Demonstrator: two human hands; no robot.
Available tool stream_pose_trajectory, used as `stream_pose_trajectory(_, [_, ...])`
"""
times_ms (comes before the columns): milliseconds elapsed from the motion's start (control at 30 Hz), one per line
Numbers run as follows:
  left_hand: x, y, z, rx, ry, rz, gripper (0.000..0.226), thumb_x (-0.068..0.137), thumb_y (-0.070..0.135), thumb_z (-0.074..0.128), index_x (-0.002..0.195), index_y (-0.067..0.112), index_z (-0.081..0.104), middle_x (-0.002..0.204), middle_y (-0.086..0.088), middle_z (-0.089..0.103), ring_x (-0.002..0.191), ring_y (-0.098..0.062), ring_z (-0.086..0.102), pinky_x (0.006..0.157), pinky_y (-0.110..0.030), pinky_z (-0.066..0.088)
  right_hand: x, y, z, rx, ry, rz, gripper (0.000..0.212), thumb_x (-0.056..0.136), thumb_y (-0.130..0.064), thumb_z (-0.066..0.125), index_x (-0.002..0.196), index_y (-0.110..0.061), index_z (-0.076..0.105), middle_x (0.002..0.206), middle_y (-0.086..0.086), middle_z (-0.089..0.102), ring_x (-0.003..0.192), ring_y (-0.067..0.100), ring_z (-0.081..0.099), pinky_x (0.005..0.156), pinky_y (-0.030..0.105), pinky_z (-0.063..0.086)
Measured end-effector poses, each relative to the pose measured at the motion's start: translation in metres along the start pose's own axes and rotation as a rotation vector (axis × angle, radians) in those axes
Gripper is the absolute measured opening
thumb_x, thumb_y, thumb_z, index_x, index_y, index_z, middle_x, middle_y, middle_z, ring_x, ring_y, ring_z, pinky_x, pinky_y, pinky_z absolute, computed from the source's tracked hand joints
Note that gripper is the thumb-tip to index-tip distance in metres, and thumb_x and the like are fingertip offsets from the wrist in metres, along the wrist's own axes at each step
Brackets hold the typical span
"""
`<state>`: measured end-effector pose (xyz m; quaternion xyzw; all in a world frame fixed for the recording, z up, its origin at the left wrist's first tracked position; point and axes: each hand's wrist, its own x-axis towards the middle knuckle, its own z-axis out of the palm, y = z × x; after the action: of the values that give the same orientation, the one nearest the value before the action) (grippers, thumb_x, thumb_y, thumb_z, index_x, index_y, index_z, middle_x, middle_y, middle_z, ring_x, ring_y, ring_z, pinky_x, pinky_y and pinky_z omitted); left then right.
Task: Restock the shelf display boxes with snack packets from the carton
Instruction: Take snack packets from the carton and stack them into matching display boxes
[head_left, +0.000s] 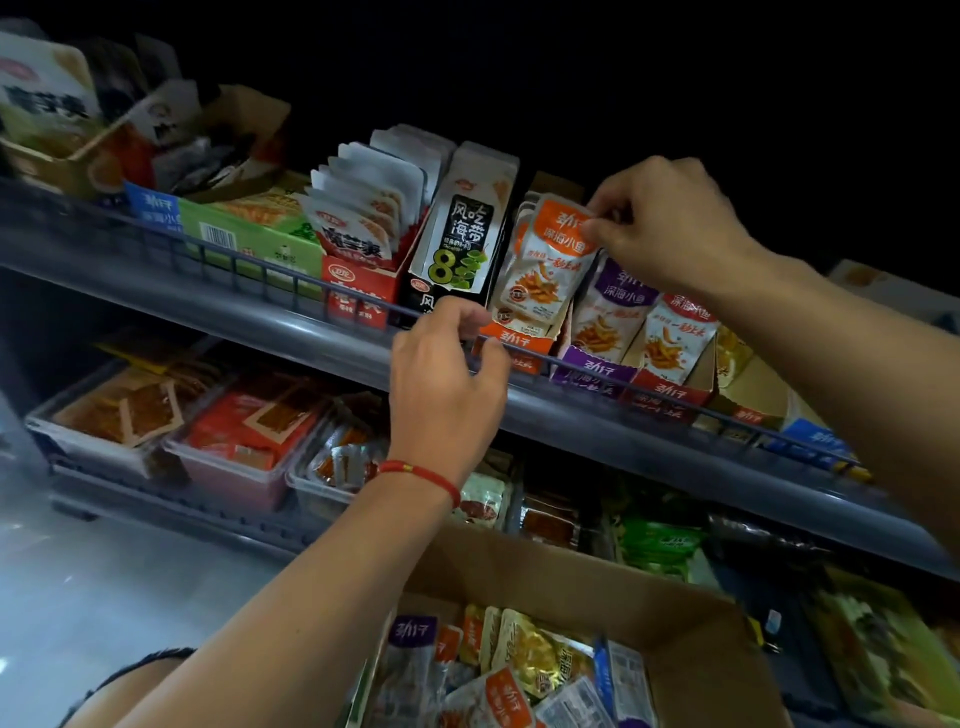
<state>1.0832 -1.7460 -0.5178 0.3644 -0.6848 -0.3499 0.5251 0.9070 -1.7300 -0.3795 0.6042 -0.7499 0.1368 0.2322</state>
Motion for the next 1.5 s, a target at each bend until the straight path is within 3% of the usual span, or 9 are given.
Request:
stream_pose_trajectory(167, [-0.002,0.0,-0.002,0.012,-0.006,-0.008,0.016,0.091,0.024,0.061,0.107,0.024,0.06,0.103,0.005,0.063,0.103,-0.024,0.059,0.088,-0.047,0.053,0.006,-0.002,0.013,-0.061,-0.059,-0.019,0.022,0.097,-0.032,0.067,0.113,-0.019,0.073,0.116,0.005,0.07,0.103,0.024,0.065,0.076,0.039,0.052])
stream_pose_trajectory(333, [-0.004,0.003,-0.001,0.043,-0.033,-0.022,0.019,0.091,0.018,0.063,0.109,0.022,0.061,0.104,0.004,0.061,0.104,-0.024,0.056,0.089,-0.047,0.051,0.013,-0.005,0.02,-0.105,-0.091,-0.007,0.028,0.095,-0.033,0.07,0.118,-0.017,0.072,0.118,0.005,0.07,0.103,0.023,0.065,0.072,0.035,0.046])
stream_pose_trajectory(600, [-0.004,0.003,0.004,0.057,-0.049,-0.024,0.021,0.09,0.018,0.064,0.11,0.022,0.06,0.108,0.003,0.061,0.106,-0.023,0.054,0.091,-0.046,0.05,0.022,-0.004,0.023,-0.086,0.002,0.004,0.018,0.096,-0.03,0.069,0.11,-0.018,0.071,0.112,0.006,0.069,0.1,0.022,0.065,0.071,0.033,0.047])
stream_pose_trajectory(833, [-0.005,0.006,0.0,0.071,-0.064,-0.026,0.022,0.09,0.016,0.063,0.112,0.022,0.06,0.109,0.003,0.06,0.106,-0.021,0.053,0.092,-0.044,0.05,0.018,-0.001,0.025,-0.135,0.044,-0.01,0.02,0.099,-0.026,0.065,0.115,-0.017,0.069,0.115,0.009,0.069,0.105,0.027,0.065,0.074,0.034,0.045])
stream_pose_trajectory(1033, [-0.009,0.005,-0.009,0.136,-0.118,0.006,0.022,0.089,0.009,0.064,0.108,0.02,0.061,0.105,0.002,0.061,0.097,-0.013,0.055,0.086,-0.027,0.049,-0.022,-0.001,0.006,-0.029,0.139,-0.101,0.016,0.099,-0.029,0.062,0.11,-0.022,0.07,0.108,0.002,0.07,0.098,0.021,0.066,0.079,0.043,0.057])
stream_pose_trajectory(1167, [-0.022,0.001,-0.013,0.228,-0.266,0.009,0.016,0.088,0.006,0.064,0.095,0.02,0.064,0.093,0.006,0.065,0.086,-0.009,0.059,0.074,-0.012,0.046,-0.097,-0.003,0.001,0.094,0.002,-0.175,0.016,0.097,-0.032,0.058,0.102,-0.023,0.07,0.1,-0.001,0.07,0.087,0.017,0.063,0.077,0.04,0.056])
stream_pose_trajectory(1300, [-0.054,-0.003,-0.006,0.384,-0.542,0.053,0.013,0.089,0.009,0.065,0.096,0.019,0.069,0.091,0.007,0.066,0.085,-0.009,0.062,0.077,-0.026,0.053,-0.182,0.012,0.025,0.186,-0.257,-0.116,0.015,0.096,-0.036,0.056,0.097,-0.029,0.069,0.09,-0.011,0.065,0.077,0.01,0.06,0.065,0.032,0.052])
stream_pose_trajectory(1400, [-0.083,-0.025,0.01,0.611,-0.866,-0.033,0.013,0.093,0.019,0.062,0.102,0.022,0.07,0.1,0.005,0.068,0.094,-0.012,0.062,0.081,-0.027,0.053,-0.238,0.029,0.05,0.242,-0.424,-0.057,0.018,0.098,-0.039,0.053,0.104,-0.031,0.069,0.098,-0.013,0.066,0.082,0.003,0.059,0.072,0.027,0.054])
stream_pose_trajectory(1500, [-0.111,-0.038,0.03,0.821,-1.16,-0.124,0.021,0.095,0.031,0.056,0.099,0.014,0.067,0.101,-0.005,0.07,0.095,-0.023,0.066,0.082,-0.031,0.054,-0.27,0.044,0.064,0.299,-0.54,-0.041,0.015,0.099,-0.037,0.058,0.109,-0.033,0.069,0.102,-0.016,0.068,0.087,-0.002,0.059,0.074,0.02,0.051])
